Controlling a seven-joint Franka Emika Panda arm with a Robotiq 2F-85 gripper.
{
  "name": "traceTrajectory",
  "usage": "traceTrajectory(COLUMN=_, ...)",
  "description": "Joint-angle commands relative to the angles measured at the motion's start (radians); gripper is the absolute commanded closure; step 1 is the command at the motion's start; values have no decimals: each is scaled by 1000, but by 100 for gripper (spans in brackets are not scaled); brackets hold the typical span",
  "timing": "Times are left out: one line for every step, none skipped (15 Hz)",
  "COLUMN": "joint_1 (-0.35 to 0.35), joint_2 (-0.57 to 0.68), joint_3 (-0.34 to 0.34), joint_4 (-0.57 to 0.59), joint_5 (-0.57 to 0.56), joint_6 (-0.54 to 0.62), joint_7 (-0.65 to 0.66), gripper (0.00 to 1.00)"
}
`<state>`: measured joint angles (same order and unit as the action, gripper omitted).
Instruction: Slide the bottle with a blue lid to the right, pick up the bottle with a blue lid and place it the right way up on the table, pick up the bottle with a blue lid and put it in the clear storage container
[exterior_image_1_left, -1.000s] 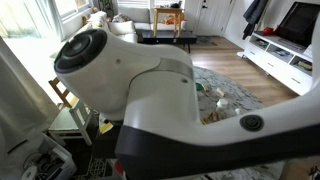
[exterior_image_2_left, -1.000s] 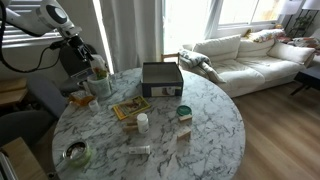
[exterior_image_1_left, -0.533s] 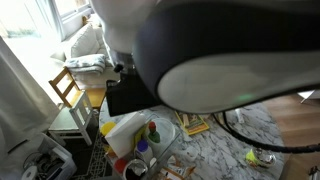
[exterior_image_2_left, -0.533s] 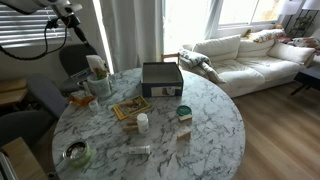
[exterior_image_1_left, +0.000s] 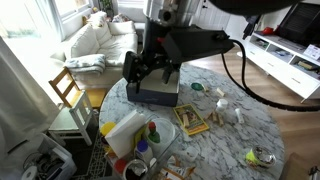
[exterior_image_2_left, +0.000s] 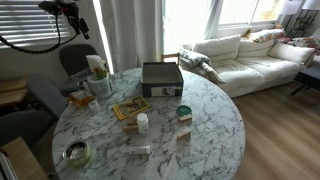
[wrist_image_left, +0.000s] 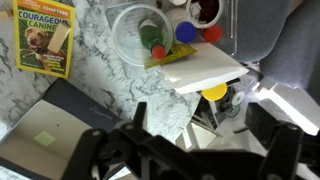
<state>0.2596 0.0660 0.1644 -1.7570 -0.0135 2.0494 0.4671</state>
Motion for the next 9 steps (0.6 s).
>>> traceTrajectory(joint_1=-59, joint_2=-86, joint_3=-3, joint_4=-84, joint_5=189, joint_6=-60, joint_7=-271, gripper=0)
traceTrajectory(joint_1=-72, joint_2=-103, joint_3=-10, joint_4=-99, joint_5=236, joint_6=-82, joint_7=-348, gripper=0)
traceTrajectory(joint_1=-82, joint_2=-116, joint_3=-17, joint_4=-106, joint_5=274, joint_6=-118, joint_7=-418, gripper=0)
traceTrajectory(joint_1=-92, joint_2=-131, joint_3=-24, joint_4=-116, joint_5=313, joint_6=-147, joint_7=-490, gripper=0)
traceTrajectory(joint_1=-101, joint_2=-147, joint_3=-32, joint_4=-125, joint_5=349, joint_6=-179, joint_7=-559, gripper=0)
traceTrajectory(joint_1=-108, joint_2=-166, joint_3=-41, joint_4=-145, joint_5=368, joint_6=-202, joint_7=-615, gripper=0)
traceTrajectory(joint_1=-98, joint_2=-104, joint_3=-24, joint_4=-75, joint_5=309, joint_6=-170, joint_7=-508, gripper=0)
traceTrajectory(joint_1=-103, joint_2=-112, joint_3=-28, joint_4=-80, joint_5=315, joint_6=-176, joint_7=-526, gripper=0)
traceTrajectory(joint_1=-104, joint_2=-113, joint_3=-28, joint_4=-77, joint_5=315, joint_6=-176, joint_7=-525, gripper=0)
